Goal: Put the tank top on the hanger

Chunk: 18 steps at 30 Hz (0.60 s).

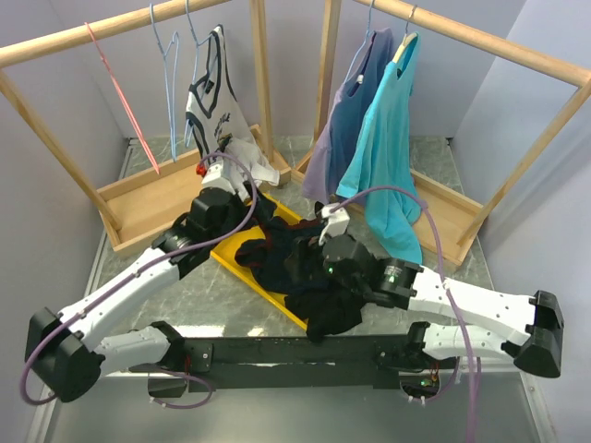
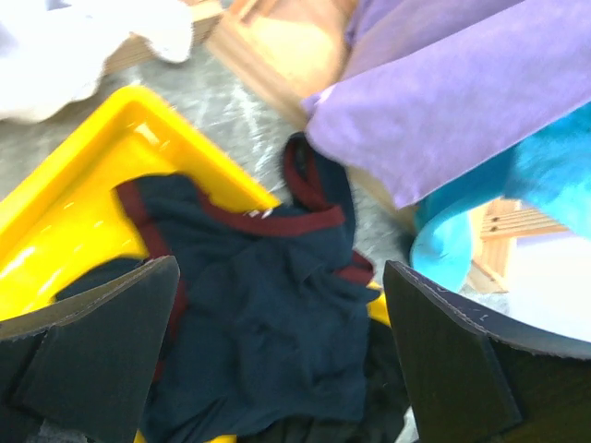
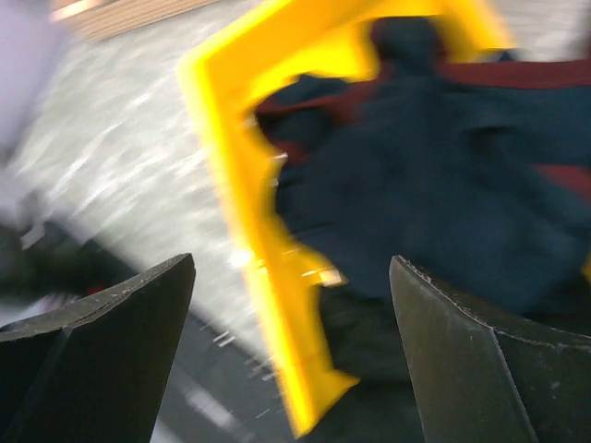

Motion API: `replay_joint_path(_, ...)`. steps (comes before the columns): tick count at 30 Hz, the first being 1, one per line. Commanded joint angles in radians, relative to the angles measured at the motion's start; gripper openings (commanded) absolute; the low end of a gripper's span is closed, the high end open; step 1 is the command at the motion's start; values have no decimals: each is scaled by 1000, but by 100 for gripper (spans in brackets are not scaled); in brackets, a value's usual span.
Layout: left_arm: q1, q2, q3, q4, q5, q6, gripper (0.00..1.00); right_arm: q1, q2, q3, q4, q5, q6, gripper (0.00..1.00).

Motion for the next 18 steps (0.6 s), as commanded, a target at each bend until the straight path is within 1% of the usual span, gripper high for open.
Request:
replay_joint_path(1,-2,-73,-50,-101,-37,-7,99,-159,15,-47,30,-13,-23,94)
replay_joint_path(4,-2,-118,-75,-140,-40,-23,99,-224,95,-11,47,-29,-67,93)
replay_joint_path(5,-2,-130,-76,-168,-42,-33,99,-242,142,12,47,-33,-72,92)
replay_joint_path(7,-2,-138,-82,-191,-46,-41,99,-303,184,28,59,-36,-72,89)
replay_joint_path(9,-2,-150,-92,-213,-50,-49,100,-330,248,55,68,-18,-73,85)
replay_joint_path(14,-2,-180,-116,-216,-42,-52,99,-345,430,193,45,56,-75,77)
replay_joint_path(16,-2,-188,-116,-217,-42,-53,99,-344,477,230,29,91,-72,75)
replay_joint_path(17,-2,-193,-116,-217,-42,-50,99,-344,510,256,13,144,-67,74)
replay_joint_path(18,-2,-194,-116,-217,-39,-49,99,-344,520,259,18,161,-70,74)
